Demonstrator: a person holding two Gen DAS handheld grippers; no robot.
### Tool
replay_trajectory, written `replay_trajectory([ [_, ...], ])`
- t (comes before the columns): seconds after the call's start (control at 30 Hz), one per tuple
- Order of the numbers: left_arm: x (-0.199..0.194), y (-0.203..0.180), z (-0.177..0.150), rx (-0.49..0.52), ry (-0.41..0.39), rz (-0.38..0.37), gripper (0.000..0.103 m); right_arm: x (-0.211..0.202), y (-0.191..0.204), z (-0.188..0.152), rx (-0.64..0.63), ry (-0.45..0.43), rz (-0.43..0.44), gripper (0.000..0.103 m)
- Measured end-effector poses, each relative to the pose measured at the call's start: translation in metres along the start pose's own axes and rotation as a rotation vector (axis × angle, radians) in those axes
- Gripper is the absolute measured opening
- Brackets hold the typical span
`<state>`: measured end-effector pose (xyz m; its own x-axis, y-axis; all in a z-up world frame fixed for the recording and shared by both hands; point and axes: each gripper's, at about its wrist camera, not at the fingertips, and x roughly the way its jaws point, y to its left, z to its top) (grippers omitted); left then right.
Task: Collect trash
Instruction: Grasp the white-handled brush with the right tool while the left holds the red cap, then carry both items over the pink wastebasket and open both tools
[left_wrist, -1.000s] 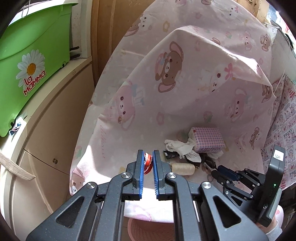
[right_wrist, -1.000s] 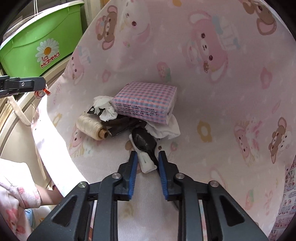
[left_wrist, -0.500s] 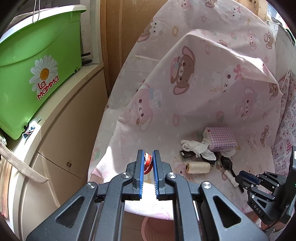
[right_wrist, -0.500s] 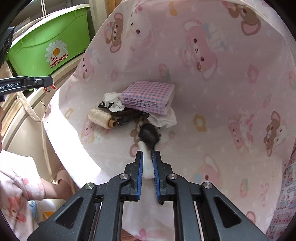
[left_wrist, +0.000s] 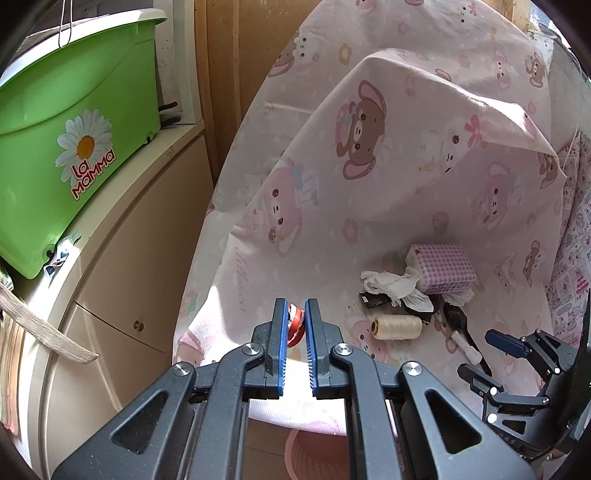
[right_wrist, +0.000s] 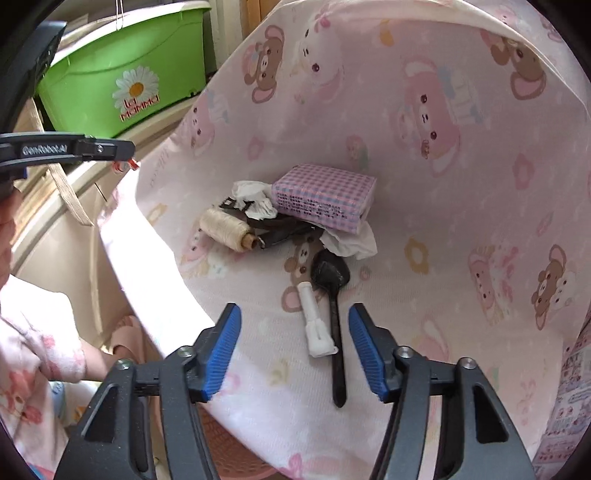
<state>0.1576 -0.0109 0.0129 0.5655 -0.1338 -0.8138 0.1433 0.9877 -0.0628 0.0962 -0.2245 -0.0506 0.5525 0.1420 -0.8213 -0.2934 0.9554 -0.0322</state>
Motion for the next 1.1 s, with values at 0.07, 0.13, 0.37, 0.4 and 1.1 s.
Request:
replay_trajectory([
  [0.07, 0.002, 0.001, 0.0, -0.006, 0.005, -0.001, 0.008, 0.01, -0.004, -0.002, 0.018, 0.043, 0.004, 0.033],
  [0.13, 0.002, 0.003, 0.0, -0.012, 0.005, -0.002, 0.008, 0.012, -0.004, -0.002, 0.016, 0.036, -0.022, 0.03],
  [0.37, -0.002, 0.007, -0.001, -0.015, -0.005, 0.008, 0.008, 0.005, -0.017, -0.002, 0.095, 0.035, 0.006, 0.014],
  [0.4, -0.002, 0.007, -0.001, -0.017, -0.005, 0.006, 0.008, 0.002, -0.02, -0.002, 0.114, 0.027, 0.018, 0.014],
  [1.1, -0.025, -0.016, -0.098, -0.017, 0.112, -0.134, 0.008, -0.109, 0.048, -0.035, 0.111, -0.13, 0.205, 0.014],
])
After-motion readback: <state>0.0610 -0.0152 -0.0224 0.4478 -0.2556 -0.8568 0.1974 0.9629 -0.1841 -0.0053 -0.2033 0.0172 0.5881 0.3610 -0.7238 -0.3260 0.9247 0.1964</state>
